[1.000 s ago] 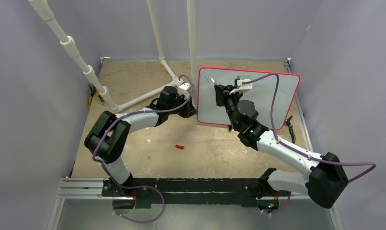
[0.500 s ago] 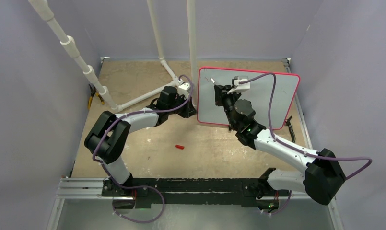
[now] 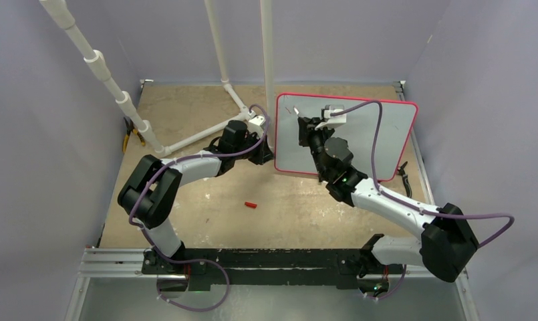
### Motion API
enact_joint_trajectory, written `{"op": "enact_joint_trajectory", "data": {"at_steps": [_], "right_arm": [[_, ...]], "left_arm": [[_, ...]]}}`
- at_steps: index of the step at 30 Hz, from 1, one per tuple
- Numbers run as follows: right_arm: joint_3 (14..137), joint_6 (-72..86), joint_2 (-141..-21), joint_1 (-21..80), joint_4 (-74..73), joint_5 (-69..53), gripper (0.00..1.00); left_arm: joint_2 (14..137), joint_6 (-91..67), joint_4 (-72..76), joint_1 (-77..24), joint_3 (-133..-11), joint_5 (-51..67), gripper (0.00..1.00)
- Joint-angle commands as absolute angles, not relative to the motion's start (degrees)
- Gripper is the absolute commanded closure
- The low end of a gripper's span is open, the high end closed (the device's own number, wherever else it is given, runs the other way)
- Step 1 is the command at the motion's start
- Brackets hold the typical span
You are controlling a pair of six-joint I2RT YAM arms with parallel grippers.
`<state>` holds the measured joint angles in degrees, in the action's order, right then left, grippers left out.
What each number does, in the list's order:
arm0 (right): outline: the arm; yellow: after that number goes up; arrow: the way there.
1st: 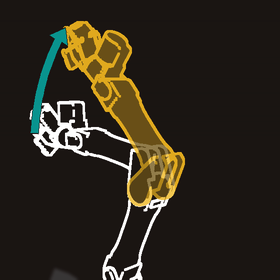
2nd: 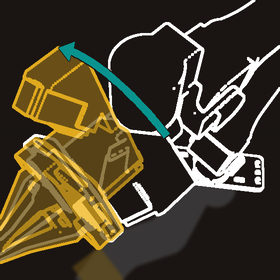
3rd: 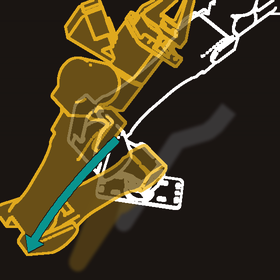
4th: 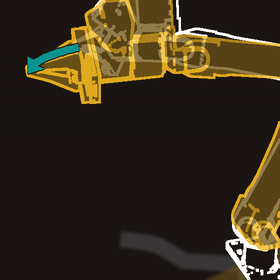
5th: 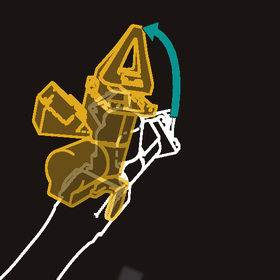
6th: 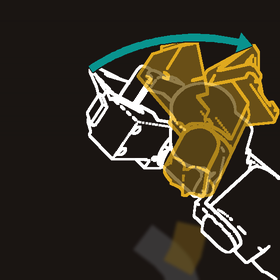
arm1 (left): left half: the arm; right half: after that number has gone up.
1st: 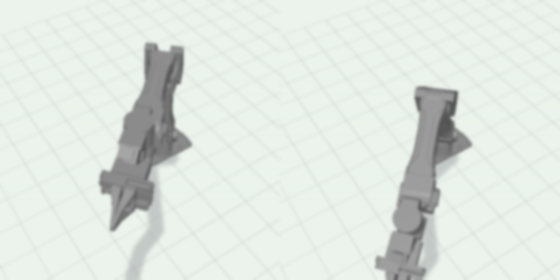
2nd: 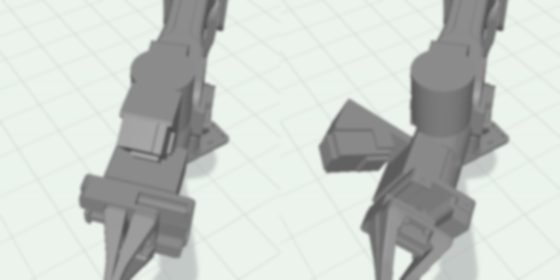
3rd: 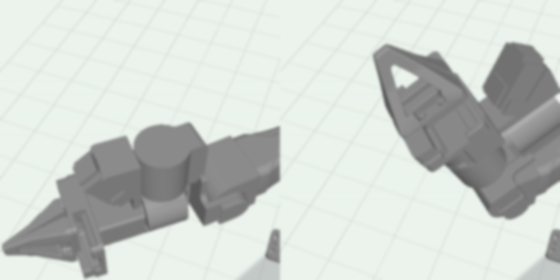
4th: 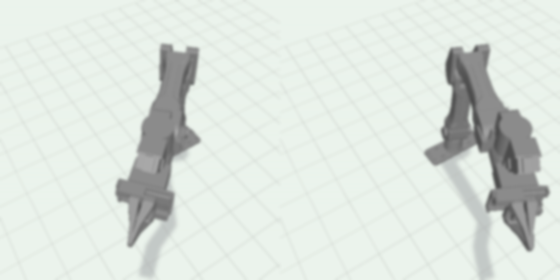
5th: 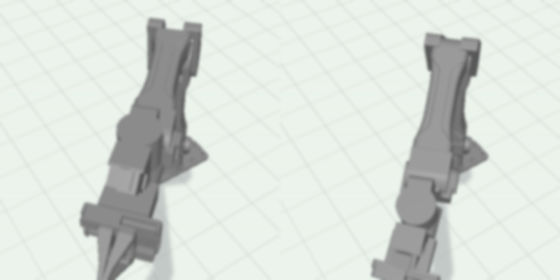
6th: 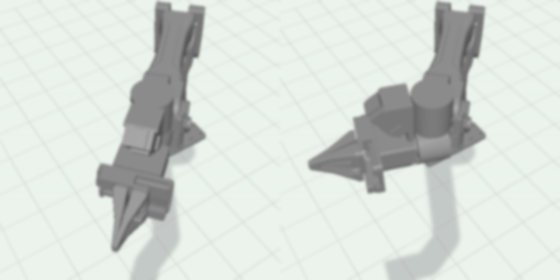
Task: Write a sentence on the whiteboard
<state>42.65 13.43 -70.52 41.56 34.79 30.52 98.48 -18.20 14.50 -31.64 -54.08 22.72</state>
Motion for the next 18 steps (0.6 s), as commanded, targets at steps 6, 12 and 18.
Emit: {"op": "enact_joint_trajectory", "data": {"at_steps": [6,12,18], "right_arm": [[42.9,14.1,-69.9,41.4,35.0,31.1,1.00],[42.1,15.3,-70.7,41.4,34.0,29.8,1.00],[42.2,15.5,-71.2,41.4,33.6,28.3,1.00]], "left_arm": [[97.6,-16.8,15.6,-32.0,-54.4,23.4,1.00],[97.6,-16.9,15.6,-32.1,-54.4,23.4,1.00],[97.6,-16.9,15.6,-32.1,-54.5,23.4,1.00]]}}
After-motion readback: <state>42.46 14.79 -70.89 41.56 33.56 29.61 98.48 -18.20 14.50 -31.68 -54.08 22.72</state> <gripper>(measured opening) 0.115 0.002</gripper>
